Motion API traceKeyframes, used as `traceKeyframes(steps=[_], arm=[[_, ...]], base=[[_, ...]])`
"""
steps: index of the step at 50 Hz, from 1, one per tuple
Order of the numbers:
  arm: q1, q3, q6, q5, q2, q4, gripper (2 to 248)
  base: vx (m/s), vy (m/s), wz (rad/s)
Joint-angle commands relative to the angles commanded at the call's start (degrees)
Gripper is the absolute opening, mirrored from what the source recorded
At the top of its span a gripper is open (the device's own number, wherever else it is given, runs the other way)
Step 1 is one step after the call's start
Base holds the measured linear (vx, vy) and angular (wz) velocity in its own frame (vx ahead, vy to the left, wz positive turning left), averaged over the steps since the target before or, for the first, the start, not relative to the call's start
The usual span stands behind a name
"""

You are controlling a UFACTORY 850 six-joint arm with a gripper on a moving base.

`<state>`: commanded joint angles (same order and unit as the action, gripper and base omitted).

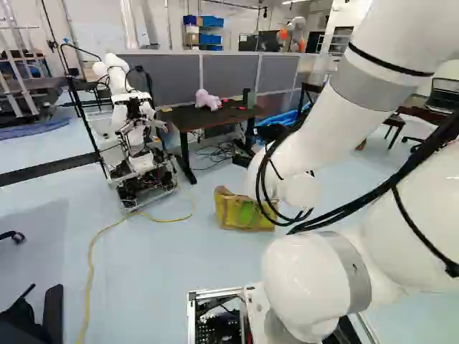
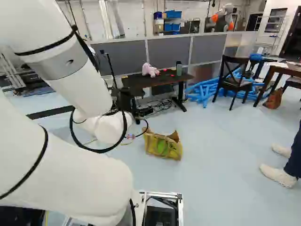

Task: Pick up the bag on the ground and place it on the table

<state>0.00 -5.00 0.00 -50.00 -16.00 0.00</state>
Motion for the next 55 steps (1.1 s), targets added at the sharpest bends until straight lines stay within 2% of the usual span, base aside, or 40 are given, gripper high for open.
traceKeyframes(steps=[30,55], arm=[[0.0,0.0,0.0,0.0,0.0,0.0,247],[0.0,0.0,0.0,0.0,0.0,0.0,247]], base=[[0.006,0.0,0.0],[0.074,0.0,-0.009]])
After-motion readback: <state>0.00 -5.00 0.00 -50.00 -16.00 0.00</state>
